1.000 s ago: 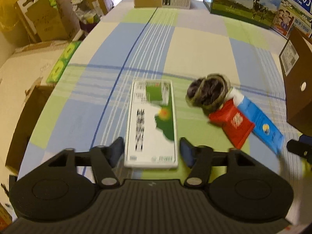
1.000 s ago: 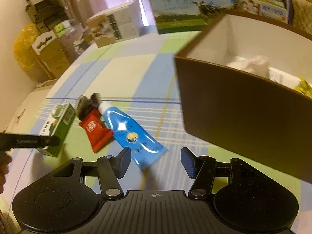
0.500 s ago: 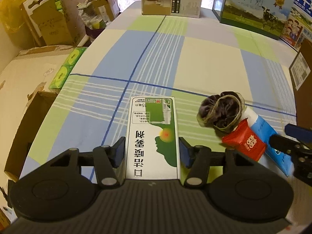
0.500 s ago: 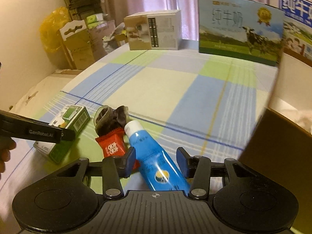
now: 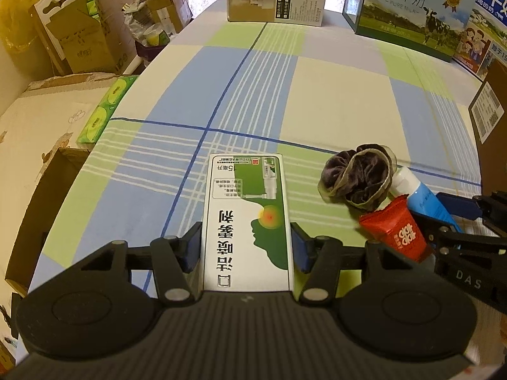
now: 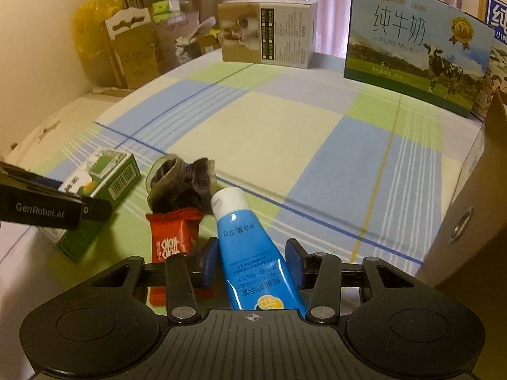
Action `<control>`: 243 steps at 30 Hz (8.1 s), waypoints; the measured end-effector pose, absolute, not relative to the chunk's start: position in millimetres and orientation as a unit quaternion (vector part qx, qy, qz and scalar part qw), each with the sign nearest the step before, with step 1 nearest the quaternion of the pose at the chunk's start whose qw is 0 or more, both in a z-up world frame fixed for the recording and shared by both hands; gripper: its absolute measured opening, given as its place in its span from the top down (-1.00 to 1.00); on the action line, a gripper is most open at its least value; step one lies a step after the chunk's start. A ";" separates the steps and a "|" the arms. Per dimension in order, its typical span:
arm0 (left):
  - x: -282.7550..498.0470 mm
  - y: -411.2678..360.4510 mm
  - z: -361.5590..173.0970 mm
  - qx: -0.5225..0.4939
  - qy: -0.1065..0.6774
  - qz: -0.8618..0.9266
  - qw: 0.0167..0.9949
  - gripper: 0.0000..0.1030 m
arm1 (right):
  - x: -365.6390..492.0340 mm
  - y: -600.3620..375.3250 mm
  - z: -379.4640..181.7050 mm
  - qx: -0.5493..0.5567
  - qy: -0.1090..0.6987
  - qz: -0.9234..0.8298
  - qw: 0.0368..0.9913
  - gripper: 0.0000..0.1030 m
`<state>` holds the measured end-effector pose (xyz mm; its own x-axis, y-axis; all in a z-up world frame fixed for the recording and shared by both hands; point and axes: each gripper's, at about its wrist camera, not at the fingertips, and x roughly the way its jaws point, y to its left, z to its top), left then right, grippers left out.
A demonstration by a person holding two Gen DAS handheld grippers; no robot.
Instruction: Organize objects
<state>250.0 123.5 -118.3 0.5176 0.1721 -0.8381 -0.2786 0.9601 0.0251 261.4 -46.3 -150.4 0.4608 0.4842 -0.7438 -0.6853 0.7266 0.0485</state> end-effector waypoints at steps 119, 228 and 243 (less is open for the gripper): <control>199.8 -85.7 6.0 0.038 0.382 -0.085 0.920 -0.02 | 164.6 -257.7 -12.2 0.094 0.345 0.232 0.904 0.37; 387.7 -272.5 -47.1 0.112 0.425 -0.150 0.886 -0.03 | 304.1 -396.8 -51.4 0.060 0.346 -0.015 0.936 0.49; 401.8 -274.6 -47.7 0.127 0.422 -0.147 0.885 -0.62 | 305.4 -396.3 -51.1 0.054 0.348 -0.003 0.936 0.47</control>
<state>401.8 -274.6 -47.7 0.5999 -0.1537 -0.7851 0.3680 0.9244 0.1002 305.4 -396.3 -51.1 0.7582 0.0322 -0.6512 0.0422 0.9943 0.0983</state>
